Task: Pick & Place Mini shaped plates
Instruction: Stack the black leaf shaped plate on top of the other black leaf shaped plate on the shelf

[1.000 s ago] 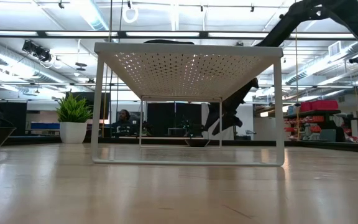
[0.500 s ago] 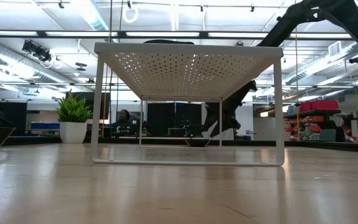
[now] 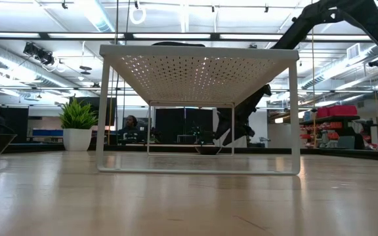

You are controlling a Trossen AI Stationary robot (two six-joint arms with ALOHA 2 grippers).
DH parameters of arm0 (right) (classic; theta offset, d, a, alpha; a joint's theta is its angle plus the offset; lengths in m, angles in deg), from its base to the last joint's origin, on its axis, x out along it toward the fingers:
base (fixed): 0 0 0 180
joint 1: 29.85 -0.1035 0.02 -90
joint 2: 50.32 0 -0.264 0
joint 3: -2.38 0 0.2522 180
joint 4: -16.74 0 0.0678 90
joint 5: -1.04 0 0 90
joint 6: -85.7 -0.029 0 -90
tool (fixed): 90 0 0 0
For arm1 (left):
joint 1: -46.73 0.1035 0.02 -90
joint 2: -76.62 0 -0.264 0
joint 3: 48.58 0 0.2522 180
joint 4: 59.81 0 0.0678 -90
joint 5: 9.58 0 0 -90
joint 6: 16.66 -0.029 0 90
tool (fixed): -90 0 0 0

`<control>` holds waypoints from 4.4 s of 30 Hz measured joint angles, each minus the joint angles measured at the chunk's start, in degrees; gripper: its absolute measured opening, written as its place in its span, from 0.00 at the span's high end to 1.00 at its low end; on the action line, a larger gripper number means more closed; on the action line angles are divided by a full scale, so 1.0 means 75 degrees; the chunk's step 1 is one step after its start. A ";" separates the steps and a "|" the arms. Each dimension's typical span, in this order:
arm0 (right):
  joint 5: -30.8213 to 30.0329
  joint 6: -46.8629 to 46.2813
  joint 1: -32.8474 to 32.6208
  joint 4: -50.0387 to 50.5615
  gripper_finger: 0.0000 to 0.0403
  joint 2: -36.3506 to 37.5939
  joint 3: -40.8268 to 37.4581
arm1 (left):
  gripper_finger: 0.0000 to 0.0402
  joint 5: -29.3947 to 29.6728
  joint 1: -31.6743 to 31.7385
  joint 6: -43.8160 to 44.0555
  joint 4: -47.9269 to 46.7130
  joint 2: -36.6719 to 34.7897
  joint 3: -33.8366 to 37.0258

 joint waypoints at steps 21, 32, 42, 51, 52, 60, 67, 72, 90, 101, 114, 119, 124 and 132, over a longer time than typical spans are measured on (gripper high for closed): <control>-0.0020 -0.0399 -0.0192 -0.0154 0.64 0.0000 0.0000 | 0.69 0.0407 0.0000 -0.0520 -0.0582 0.0002 0.0000; -0.0029 -0.0449 -0.0192 -0.0009 0.80 -0.0198 0.0000 | 0.69 0.0444 -0.0003 -0.0520 -0.0373 0.0002 0.0000; -0.0003 -0.0565 -0.0192 -0.0131 0.90 -0.0181 0.0020 | 0.69 0.0457 -0.0001 -0.0316 -0.0376 0.0002 0.0000; -0.0003 -0.0565 -0.0192 -0.0118 0.99 -0.0181 0.0020 | 0.69 0.0457 0.0000 -0.0313 -0.0376 0.0002 0.0000; -0.0003 -0.0568 -0.0192 -0.0120 0.99 -0.0181 0.0020 | 0.69 0.0457 0.0000 -0.0313 -0.0376 0.0002 0.0000; -0.0003 -0.0629 -0.0192 -0.0116 0.99 -0.0181 0.0020 | 0.69 0.0457 0.0000 -0.0310 -0.0379 0.0002 0.0000; -0.0009 -0.0775 -0.0047 -0.0098 1.00 0.0031 0.0071 | 0.69 0.0457 -0.0003 -0.0157 -0.0379 0.0002 0.0000; -0.0239 -0.1139 0.0039 -0.0134 1.00 0.0161 0.0218 | 0.69 0.0458 -0.0003 -0.0122 -0.0382 0.0002 0.0000; -0.0224 -0.1418 0.0224 0.0280 0.52 -0.0011 0.0230 | 0.69 0.0846 -0.0001 0.0436 -0.0384 0.0002 0.0000; -0.0260 -0.1439 0.0074 0.0126 0.44 -0.0201 0.0241 | 0.69 0.1069 -0.0002 0.0483 -0.0382 0.0002 0.0000; -0.1054 -0.1390 -0.0353 0.0290 0.52 -0.0201 0.0242 | 0.69 0.1115 -0.0001 0.0483 -0.0379 0.0002 0.0000; -0.1327 -0.1411 -0.0432 0.0359 0.54 -0.0201 0.0242 | 0.69 0.1115 -0.0003 0.0486 -0.0373 0.0002 0.0000; -0.1333 -0.1419 -0.0430 0.0344 0.57 -0.0224 0.0242 | 0.69 0.1118 -0.0001 0.0480 -0.0182 0.0002 0.0000; -0.1346 -0.1325 -0.0429 0.0365 0.63 -0.0230 0.0242 | 0.69 0.1118 -0.0001 0.0474 -0.0099 0.0002 0.0000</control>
